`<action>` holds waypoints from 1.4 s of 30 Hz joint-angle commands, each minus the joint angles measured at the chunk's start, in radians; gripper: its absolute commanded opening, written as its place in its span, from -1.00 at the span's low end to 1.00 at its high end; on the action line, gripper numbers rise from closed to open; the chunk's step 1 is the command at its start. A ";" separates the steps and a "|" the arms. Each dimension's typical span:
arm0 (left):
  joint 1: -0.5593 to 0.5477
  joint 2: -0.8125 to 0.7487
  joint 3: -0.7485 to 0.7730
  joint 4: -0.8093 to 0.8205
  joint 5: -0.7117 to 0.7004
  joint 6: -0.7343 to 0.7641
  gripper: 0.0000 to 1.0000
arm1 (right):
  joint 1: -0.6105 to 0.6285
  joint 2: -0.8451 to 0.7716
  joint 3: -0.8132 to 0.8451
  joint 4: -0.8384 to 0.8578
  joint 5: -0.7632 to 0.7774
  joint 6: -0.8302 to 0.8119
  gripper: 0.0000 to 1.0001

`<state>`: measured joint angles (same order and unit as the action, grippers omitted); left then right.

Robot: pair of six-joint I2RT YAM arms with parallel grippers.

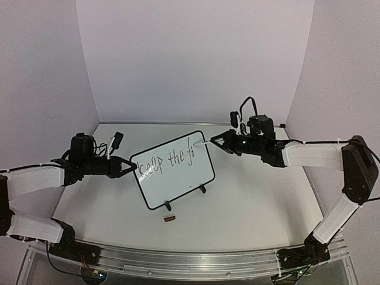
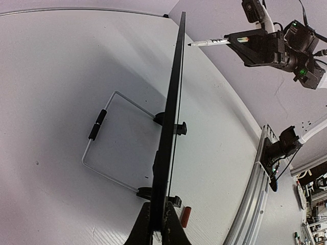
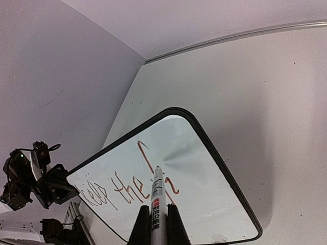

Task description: Write a sentence on the whiteboard

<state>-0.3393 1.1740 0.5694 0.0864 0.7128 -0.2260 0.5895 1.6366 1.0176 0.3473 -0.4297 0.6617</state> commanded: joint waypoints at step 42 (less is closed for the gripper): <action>0.007 -0.007 0.036 -0.012 -0.072 0.048 -1.00 | -0.013 -0.004 -0.021 0.014 0.051 0.014 -1.00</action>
<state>-0.3393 1.1740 0.5694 0.0864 0.7124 -0.2260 0.5831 1.6501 0.9454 0.3428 -0.4283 0.6804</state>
